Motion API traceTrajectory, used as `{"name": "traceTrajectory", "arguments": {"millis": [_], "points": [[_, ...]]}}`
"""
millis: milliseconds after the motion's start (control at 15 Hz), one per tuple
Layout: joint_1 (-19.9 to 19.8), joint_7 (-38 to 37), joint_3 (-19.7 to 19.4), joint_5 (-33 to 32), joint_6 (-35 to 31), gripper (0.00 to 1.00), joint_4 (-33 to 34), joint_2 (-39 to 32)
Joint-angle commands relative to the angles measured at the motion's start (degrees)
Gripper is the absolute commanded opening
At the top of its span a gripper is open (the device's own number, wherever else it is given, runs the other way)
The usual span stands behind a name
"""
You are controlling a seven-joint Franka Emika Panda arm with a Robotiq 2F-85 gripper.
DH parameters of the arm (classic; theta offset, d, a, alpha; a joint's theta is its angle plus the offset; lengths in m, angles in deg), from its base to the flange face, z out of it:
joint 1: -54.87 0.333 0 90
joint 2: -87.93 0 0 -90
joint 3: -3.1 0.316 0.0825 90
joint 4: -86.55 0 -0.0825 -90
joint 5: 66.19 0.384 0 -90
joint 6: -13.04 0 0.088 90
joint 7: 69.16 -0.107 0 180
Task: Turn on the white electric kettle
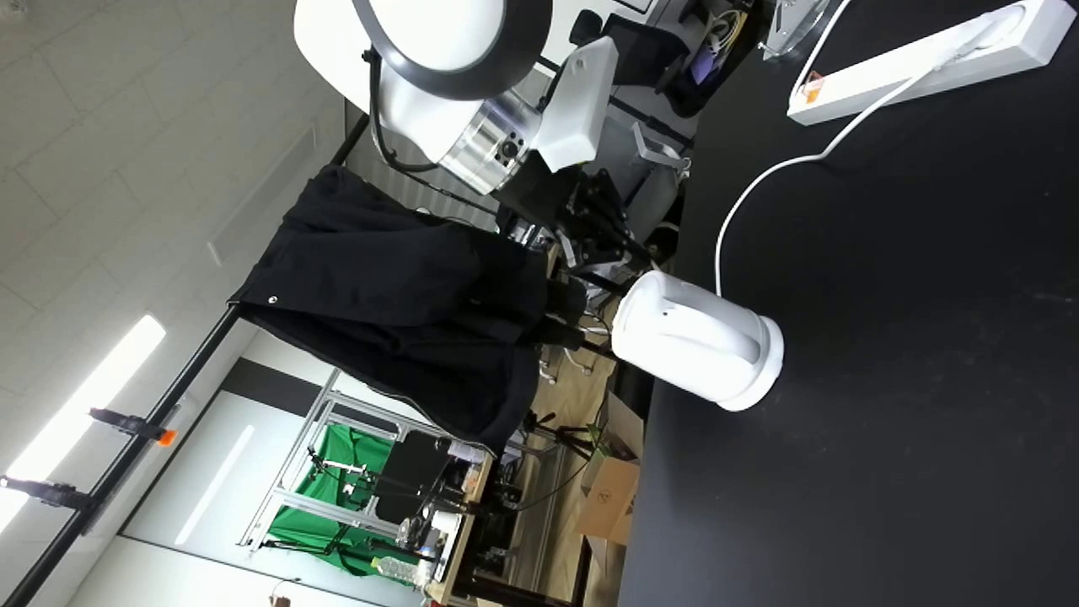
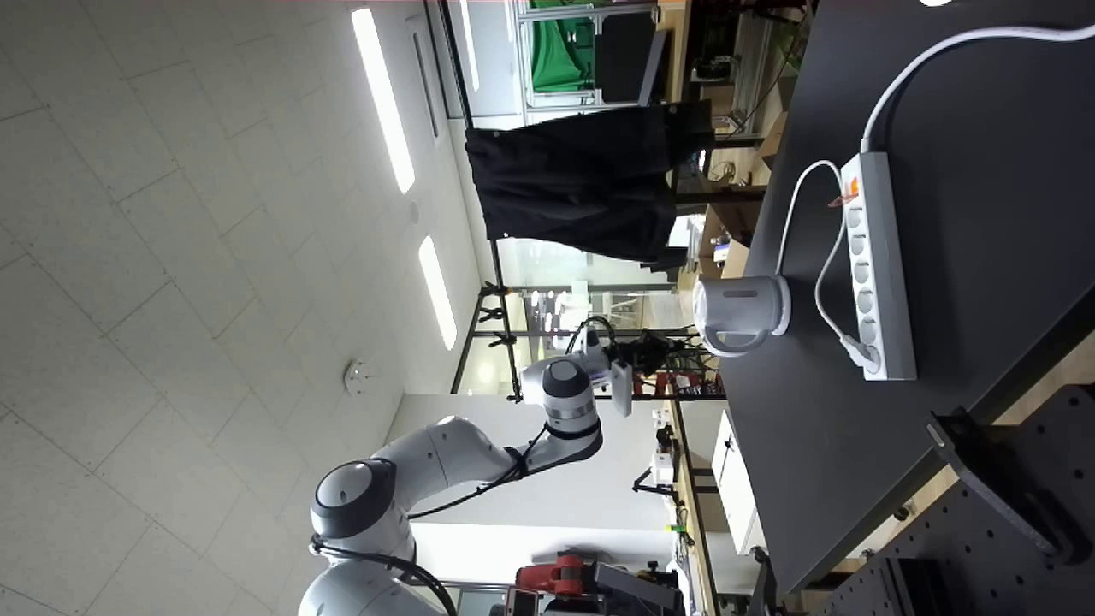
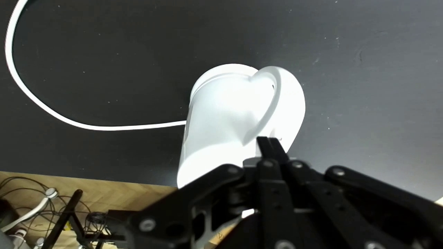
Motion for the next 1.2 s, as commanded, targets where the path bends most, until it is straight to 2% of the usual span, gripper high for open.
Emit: {"name": "traceTrajectory", "arguments": {"millis": [0, 467, 1133], "points": [[0.34, -2.02, 0.32, 3.63, -1.90, 0.00, 3.88, -3.82], [0.67, -0.65, 0.91, 8.63, -3.69, 0.00, 7.71, -8.72], [1.59, -0.51, 0.01, 9.48, -4.69, 0.00, 10.40, -11.89]]}}
